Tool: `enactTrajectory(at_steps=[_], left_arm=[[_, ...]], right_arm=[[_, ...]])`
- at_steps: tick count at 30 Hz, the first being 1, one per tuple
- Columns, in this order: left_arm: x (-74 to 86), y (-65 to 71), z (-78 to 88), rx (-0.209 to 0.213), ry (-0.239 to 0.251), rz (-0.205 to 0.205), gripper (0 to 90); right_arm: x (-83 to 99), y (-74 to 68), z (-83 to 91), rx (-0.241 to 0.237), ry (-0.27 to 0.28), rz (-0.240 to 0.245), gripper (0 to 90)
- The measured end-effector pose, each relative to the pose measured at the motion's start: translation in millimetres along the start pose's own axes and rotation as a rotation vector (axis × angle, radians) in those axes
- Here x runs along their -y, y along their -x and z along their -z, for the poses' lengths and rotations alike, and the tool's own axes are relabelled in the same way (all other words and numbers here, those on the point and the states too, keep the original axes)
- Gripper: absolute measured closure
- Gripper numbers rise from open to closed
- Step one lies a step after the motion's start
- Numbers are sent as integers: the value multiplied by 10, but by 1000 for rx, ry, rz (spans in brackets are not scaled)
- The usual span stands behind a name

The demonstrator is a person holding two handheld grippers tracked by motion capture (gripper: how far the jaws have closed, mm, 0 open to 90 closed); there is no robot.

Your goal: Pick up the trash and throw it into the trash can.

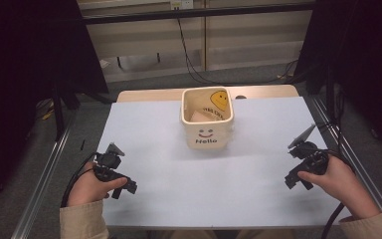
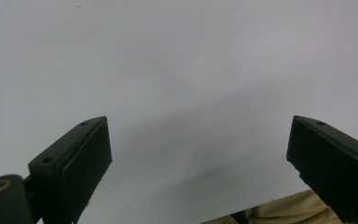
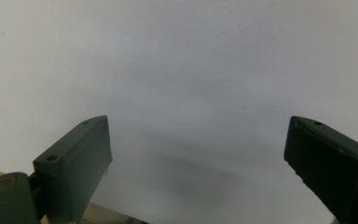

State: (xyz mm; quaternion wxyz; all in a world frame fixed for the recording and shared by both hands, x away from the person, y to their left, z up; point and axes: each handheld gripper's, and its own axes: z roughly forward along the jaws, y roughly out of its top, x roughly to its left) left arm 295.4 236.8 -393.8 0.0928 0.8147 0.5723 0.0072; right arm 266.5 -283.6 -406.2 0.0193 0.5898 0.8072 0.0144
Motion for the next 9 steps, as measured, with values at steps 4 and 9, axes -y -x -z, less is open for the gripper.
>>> enactTrajectory(at_steps=[4,9], left_arm=[[1,2,-5,-1,-1,4,63],[-3,5,-4,-6,-10,-8,63]], right_arm=[[84,-14,-95,-17,5,-19,75],[136,-38,-104,-12,18,-16,74]])
